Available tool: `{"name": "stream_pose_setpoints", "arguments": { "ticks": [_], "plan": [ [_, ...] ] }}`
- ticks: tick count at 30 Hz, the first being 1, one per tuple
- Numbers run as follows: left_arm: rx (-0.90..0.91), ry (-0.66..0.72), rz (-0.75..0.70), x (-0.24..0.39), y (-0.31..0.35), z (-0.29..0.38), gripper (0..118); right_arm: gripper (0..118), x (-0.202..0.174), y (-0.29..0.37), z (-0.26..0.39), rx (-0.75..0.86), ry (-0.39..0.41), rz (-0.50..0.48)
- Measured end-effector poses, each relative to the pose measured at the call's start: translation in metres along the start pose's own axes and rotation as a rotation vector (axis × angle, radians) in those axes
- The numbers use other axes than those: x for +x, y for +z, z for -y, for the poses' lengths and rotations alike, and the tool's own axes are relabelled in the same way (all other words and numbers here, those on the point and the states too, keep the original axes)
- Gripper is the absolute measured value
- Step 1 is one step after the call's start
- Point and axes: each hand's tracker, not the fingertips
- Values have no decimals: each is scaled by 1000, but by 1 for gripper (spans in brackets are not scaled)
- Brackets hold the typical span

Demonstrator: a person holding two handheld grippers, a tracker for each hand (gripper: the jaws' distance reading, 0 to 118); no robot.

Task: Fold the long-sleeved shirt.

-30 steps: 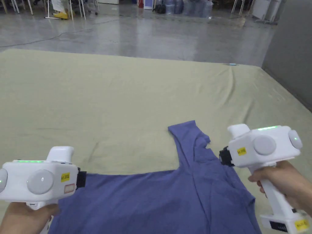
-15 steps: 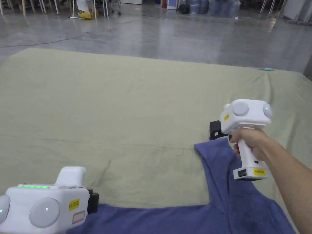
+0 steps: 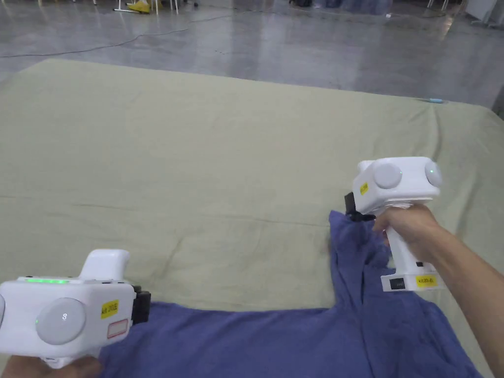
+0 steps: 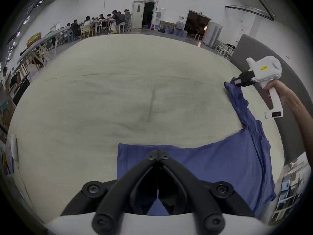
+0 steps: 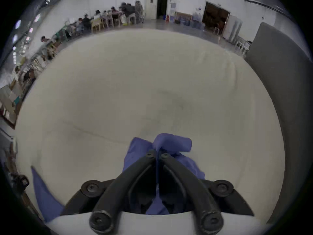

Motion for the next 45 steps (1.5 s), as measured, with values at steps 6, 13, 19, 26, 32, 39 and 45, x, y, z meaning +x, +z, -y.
{"name": "stream_pose_setpoints", "arguments": {
  "ticks": [6,13,19,26,32,39,45],
  "plan": [
    [49,-31,6,11,38,9,0,0,-2,157,84,164,50,-29],
    [82,-31,33,30,83,38,0,0,-1,221,216,146,-7,-46],
    [77,-51,45,42,111,64,0,0,-4,190,297,-42,-66,-53],
    [72,-57,57,51,133,82,0,50,-1,183,316,-80,-108,-11],
    [99,-60,57,48,158,89,0,96,8,262,311,78,-115,18],
    [99,-52,48,54,164,95,0,0,15,262,317,41,-80,18],
    [104,-33,45,47,156,78,0,0,11,254,304,42,-97,14]
  ]
}}
